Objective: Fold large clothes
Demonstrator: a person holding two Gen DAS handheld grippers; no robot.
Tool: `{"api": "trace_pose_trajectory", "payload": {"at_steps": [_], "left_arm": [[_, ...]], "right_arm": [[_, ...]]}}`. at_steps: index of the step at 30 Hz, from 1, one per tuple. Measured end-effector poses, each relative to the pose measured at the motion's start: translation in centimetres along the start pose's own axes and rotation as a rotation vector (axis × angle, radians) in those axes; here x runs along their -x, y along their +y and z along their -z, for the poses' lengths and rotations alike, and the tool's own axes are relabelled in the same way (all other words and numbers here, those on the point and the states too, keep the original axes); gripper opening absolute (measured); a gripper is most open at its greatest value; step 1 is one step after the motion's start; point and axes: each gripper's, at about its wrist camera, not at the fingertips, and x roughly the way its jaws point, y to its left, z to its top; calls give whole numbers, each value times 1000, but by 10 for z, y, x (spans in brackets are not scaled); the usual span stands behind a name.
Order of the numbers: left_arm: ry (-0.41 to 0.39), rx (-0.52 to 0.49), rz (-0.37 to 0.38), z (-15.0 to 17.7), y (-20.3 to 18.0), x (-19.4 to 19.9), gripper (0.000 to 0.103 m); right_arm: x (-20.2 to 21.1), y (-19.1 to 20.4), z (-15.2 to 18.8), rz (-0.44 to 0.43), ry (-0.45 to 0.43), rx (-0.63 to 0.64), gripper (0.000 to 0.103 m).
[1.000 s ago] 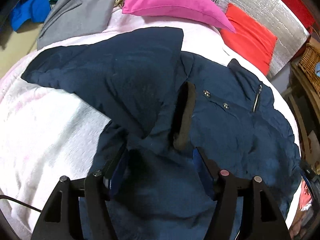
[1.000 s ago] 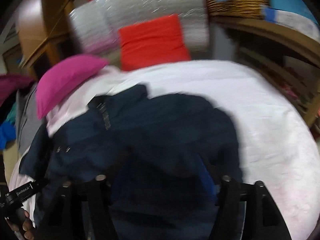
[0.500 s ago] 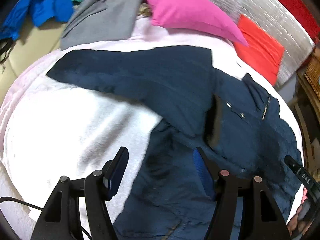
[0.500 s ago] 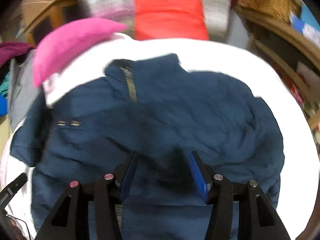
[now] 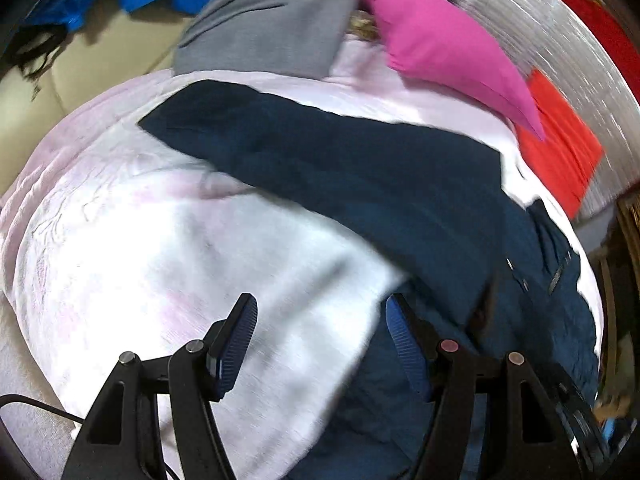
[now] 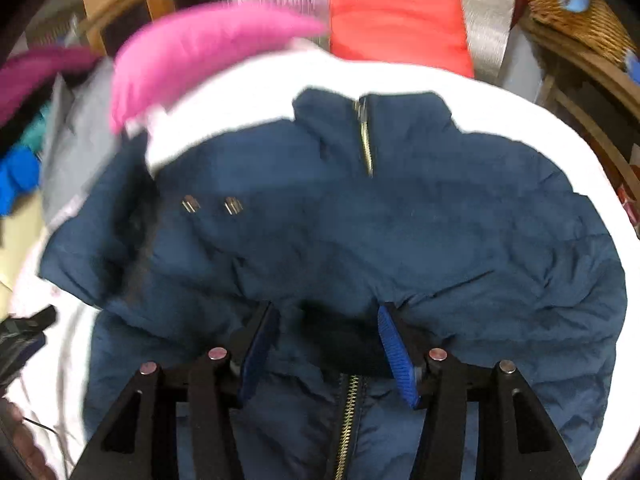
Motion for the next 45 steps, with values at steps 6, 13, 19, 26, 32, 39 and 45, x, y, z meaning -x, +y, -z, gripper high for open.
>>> {"api": "trace_pose_trajectory", "payload": {"at_steps": [6, 13, 19, 26, 32, 39, 45], "left_arm": [[-9, 173, 30, -23, 51, -2, 68], [-53, 278, 95, -50, 93, -15, 68], [-40, 342, 222, -65, 99, -42, 66], [-72, 393, 224, -78, 101, -56, 55], [-80, 418, 244, -84, 103, -63, 30], [-153, 397, 231, -87, 90, -52, 11], [-269, 297, 234, -92, 67, -8, 8]], "right_arm": [[38, 10, 20, -149, -139, -53, 58], [20, 24, 41, -318, -117, -138, 58], [1, 12, 54, -343, -42, -185, 58], [-10, 6, 50, -340, -20, -215, 58], [-30, 5, 53, -345, 19, -219, 58], [-34, 15, 54, -308, 38, -125, 58], [-28, 4, 59, -357, 49, -195, 58]]}}
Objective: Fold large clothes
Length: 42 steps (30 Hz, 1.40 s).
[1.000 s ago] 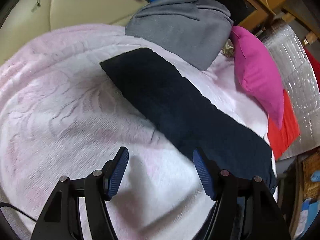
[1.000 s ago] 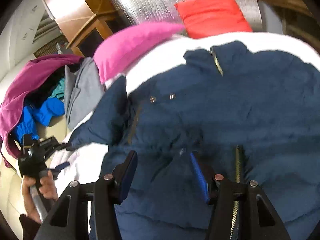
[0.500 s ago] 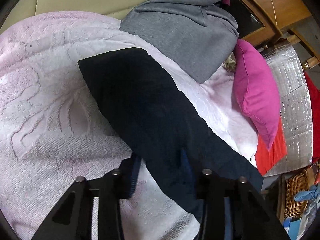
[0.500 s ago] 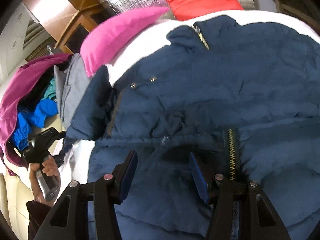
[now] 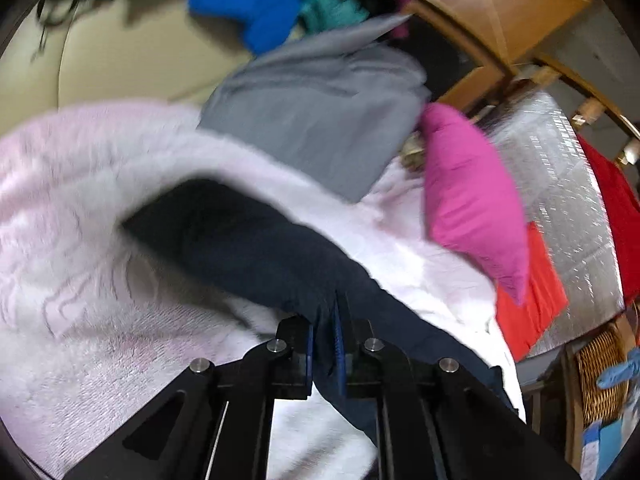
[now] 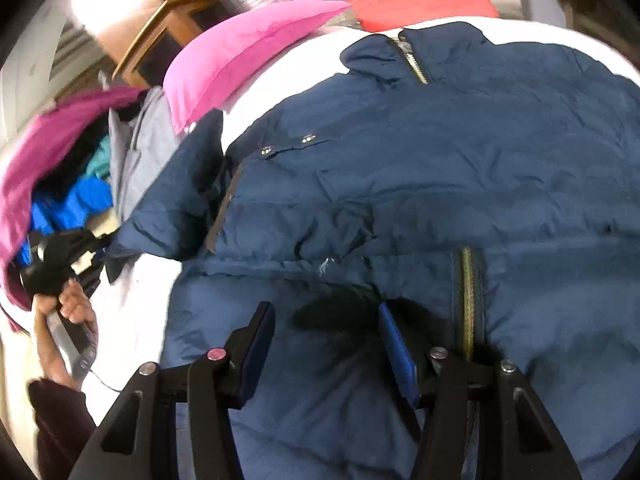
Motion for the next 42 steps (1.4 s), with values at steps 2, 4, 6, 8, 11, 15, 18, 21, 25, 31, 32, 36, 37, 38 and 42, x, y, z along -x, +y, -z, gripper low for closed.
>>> {"api": "trace_pose_trajectory", "payload": {"at_steps": [2, 4, 6, 8, 11, 15, 18, 21, 25, 31, 32, 36, 37, 38, 42], "left_arm": [[-37, -57, 30, 1, -18, 19, 8], [-90, -148, 56, 10, -42, 45, 8], [-132, -234, 76, 21, -68, 63, 8], [-198, -370, 100, 45, -103, 84, 7], [-246, -548, 153, 89, -151, 103, 7], [-169, -706, 266, 157, -209, 98, 7], [-44, -879, 318, 226, -248, 78, 7], [85, -985, 328, 270, -264, 57, 7], [334, -1039, 328, 300, -263, 29, 8], [403, -970, 432, 265, -237, 47, 45], [376, -959, 432, 251, -229, 55, 54], [358, -902, 488, 213, -206, 64, 74], [362, -893, 490, 207, -201, 63, 74], [349, -881, 469, 199, -197, 60, 74], [324, -790, 275, 178, -178, 27, 74]], "right_arm": [[11, -6, 1, -17, 8, -45, 58], [26, -8, 3, 14, -10, -10, 58], [40, -8, 4, 49, -26, 63, 58], [60, -15, 2, 82, -77, 134, 58], [90, -38, -6, 111, -164, 176, 58], [124, -85, -32, 142, -236, 93, 58], [148, -131, -48, 109, -280, -78, 59], [158, -173, -56, 65, -261, -237, 60], [164, -205, -57, 39, -280, -343, 60], [155, -191, -62, -18, -267, -276, 62], [155, -184, -62, -25, -269, -252, 62], [146, -152, -62, -48, -265, -160, 68], [145, -147, -61, -50, -260, -145, 68], [143, -139, -60, -45, -257, -129, 68], [135, -118, -55, -38, -265, -81, 68]]}}
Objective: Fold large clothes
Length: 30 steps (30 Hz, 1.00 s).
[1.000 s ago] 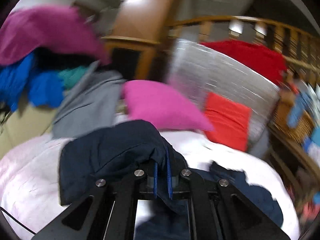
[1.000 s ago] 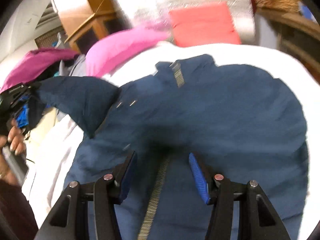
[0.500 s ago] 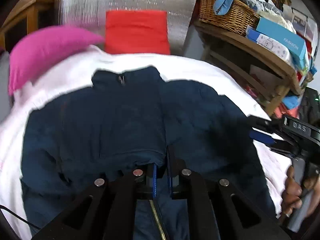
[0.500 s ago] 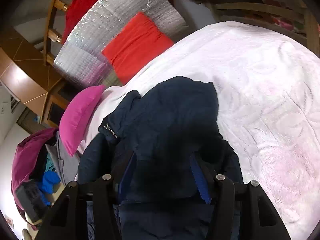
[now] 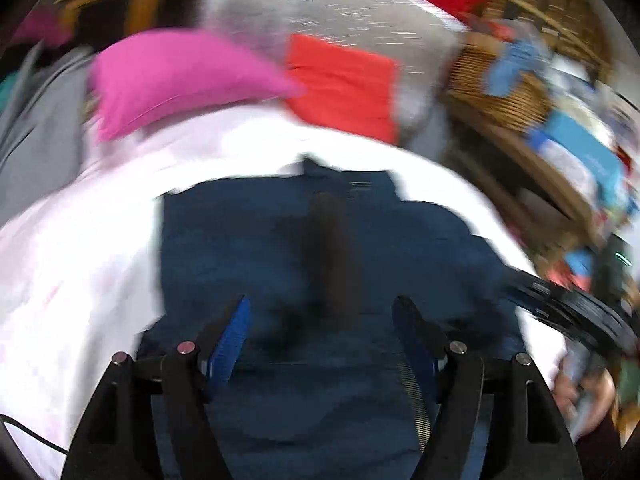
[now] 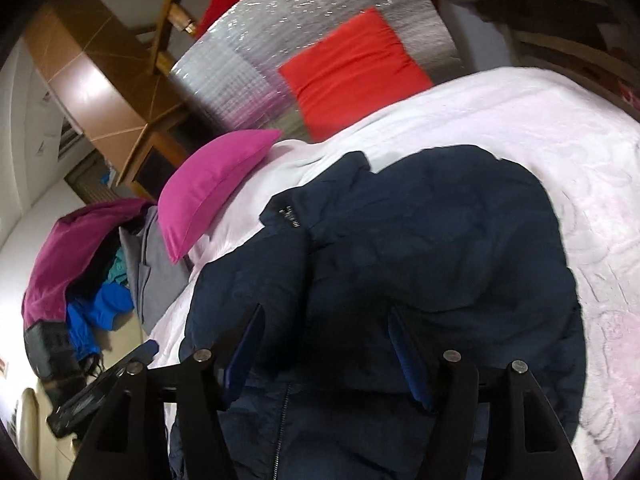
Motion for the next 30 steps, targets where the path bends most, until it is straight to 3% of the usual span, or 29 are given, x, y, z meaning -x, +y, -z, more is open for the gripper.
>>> {"api": "trace_pose_trajectory", "payload": {"at_steps": [2, 5, 9, 12, 15, 19, 22, 26, 30], "left_arm": [[40, 117, -81, -1, 27, -13, 74], [62, 178, -210, 1, 45, -22, 73], [93, 141, -303, 5, 41, -31, 73], [109, 81, -322, 8, 29, -38, 70], [93, 34, -362, 10, 21, -35, 70], [47, -40, -444, 10, 13, -27, 70], [-13, -112, -504, 11, 0, -18, 70], [-81, -165, -504, 9, -16, -5, 70], [-104, -190, -499, 8, -24, -1, 70]], "right_arm": [[-7, 12, 2, -5, 4, 43, 68], [-21, 36, 6, -31, 30, 130, 75], [-43, 77, 19, -8, 55, 339, 91], [-67, 94, 31, 39, 93, 434, 92], [-88, 93, 36, 130, 105, 444, 91], [-89, 65, 21, 73, 99, 231, 74], [-88, 32, 6, 40, 94, 28, 74], [-79, -8, -2, -49, 94, -210, 74], [-61, -21, -8, -123, 43, -301, 74]]}}
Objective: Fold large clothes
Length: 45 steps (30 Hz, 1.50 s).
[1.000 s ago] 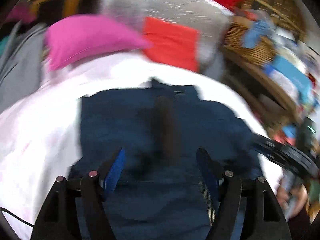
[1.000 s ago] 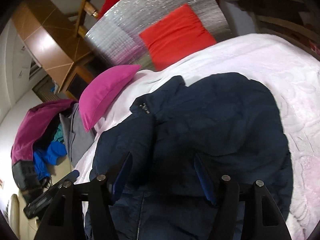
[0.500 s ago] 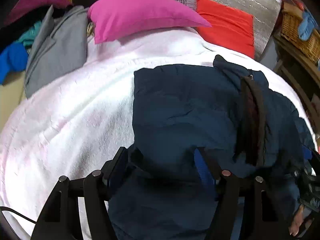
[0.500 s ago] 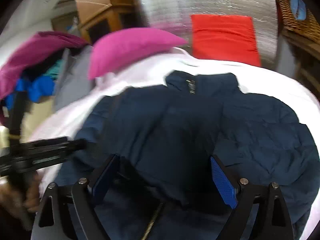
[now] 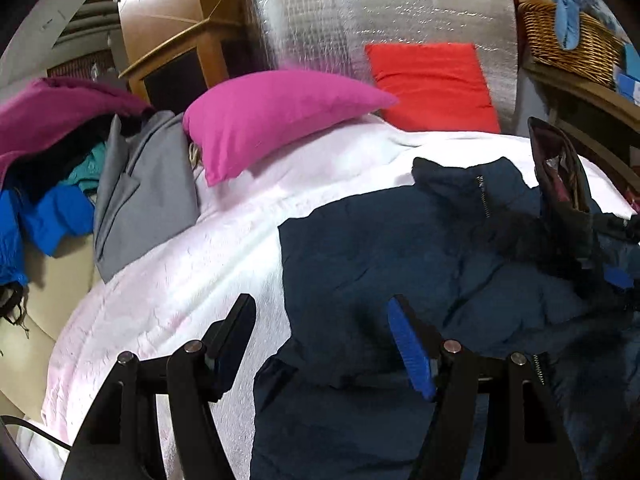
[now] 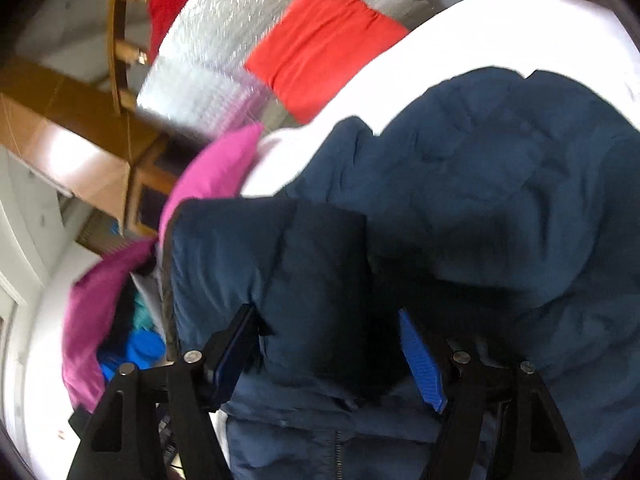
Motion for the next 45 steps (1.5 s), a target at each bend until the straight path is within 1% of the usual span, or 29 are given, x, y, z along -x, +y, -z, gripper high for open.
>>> {"api": "trace_pose_trajectory", "payload": {"at_steps": [3, 8, 11, 13, 15, 17, 21, 23, 26, 30, 34, 37, 40, 42, 45], "left_arm": [[3, -8, 2, 0, -3, 3, 70], [3, -22, -6, -1, -8, 3, 70], [-1, -26, -12, 0, -8, 4, 70], [-8, -32, -25, 1, -7, 6, 70], [-9, -30, -30, 1, -4, 7, 70], [-8, -24, -38, 1, 0, 7, 70], [-8, -24, -65, 3, 7, 7, 70], [-7, -25, -74, 3, 11, 6, 70], [-2, -23, -87, 4, 17, 5, 70], [1, -25, -109, 6, 22, 3, 70], [-1, -22, -117, 6, 25, 3, 70], [-4, -23, -125, 6, 26, 2, 70], [-4, -20, -128, 6, 27, 2, 70], [-6, -18, -133, 5, 27, 2, 70], [-12, -14, -134, 5, 28, 3, 70]], "right_arm": [[10, 1, -4, -10, -48, 12, 75], [14, 11, -5, -50, -75, 51, 75], [9, 28, -3, -51, -63, 141, 77], [6, 41, 3, -37, -48, 229, 79], [0, 57, 12, -2, -29, 337, 86], [-8, 70, 22, 34, -17, 441, 86], [-23, 85, 36, 100, 17, 588, 87], [-30, 91, 45, 146, 13, 674, 90], [-39, 97, 55, 203, 1, 770, 92], [-55, 102, 58, 284, -17, 833, 92], [-64, 103, 53, 332, -56, 827, 92], [-67, 97, 41, 336, -67, 755, 91], [-61, 86, 26, 306, -70, 637, 89], [-53, 75, 12, 265, -70, 533, 89], [-40, 62, -2, 211, -85, 413, 88]]}}
